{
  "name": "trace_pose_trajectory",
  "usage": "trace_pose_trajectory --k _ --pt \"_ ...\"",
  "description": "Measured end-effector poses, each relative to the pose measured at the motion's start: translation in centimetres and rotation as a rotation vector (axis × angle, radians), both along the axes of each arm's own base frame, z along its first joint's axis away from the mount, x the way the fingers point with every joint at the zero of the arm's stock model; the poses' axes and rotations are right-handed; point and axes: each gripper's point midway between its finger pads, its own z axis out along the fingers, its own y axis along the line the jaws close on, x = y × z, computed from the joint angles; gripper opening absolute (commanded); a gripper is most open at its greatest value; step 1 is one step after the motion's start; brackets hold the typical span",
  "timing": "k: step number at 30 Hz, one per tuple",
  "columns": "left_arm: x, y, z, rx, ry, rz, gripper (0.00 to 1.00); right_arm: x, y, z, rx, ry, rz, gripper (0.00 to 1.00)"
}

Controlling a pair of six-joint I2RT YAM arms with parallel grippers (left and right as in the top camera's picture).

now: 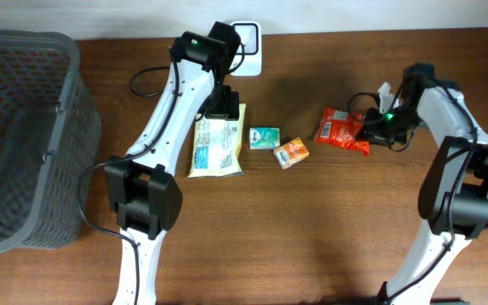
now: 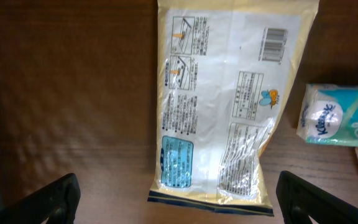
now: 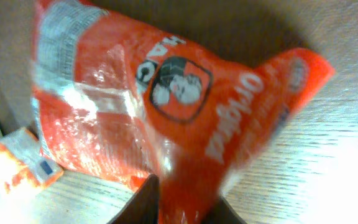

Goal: Scan the item barcode
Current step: 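Reach the right gripper forward to the red snack bag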

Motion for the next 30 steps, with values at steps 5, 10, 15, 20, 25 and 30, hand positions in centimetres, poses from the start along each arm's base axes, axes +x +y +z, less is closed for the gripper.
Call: trace_pose_trajectory --k 5,10,15,20,25,30 --pt "0.0 0.0 0.0 0.000 0.001 0.000 0.99 2.1 -3.2 5.7 -0.183 -0.022 -0.043 0.04" --pt "0.0 0.0 0.0 0.000 0.001 0.000 0.99 1.9 -4.0 5.4 -0.252 -0.004 -0.068 0.48" --pt "0.0 0.0 0.0 0.001 0.001 0.000 0.99 0.7 -1.6 -0.5 -0.126 0.004 -0.044 0.47" --pt "0.0 0.0 0.0 0.000 0.001 0.000 0.99 0.6 0.6 -2.5 -0.006 -0.048 -0.025 0.04" --pt "0.0 0.0 0.0 0.000 0.001 0.000 0.99 -0.2 0.4 -1.5 -0.023 0.002 -0.023 0.04" --pt "0.0 0.0 0.0 0.000 0.000 -0.001 0.99 0.7 -3.5 3.8 -0.272 0.052 -0.082 0.04"
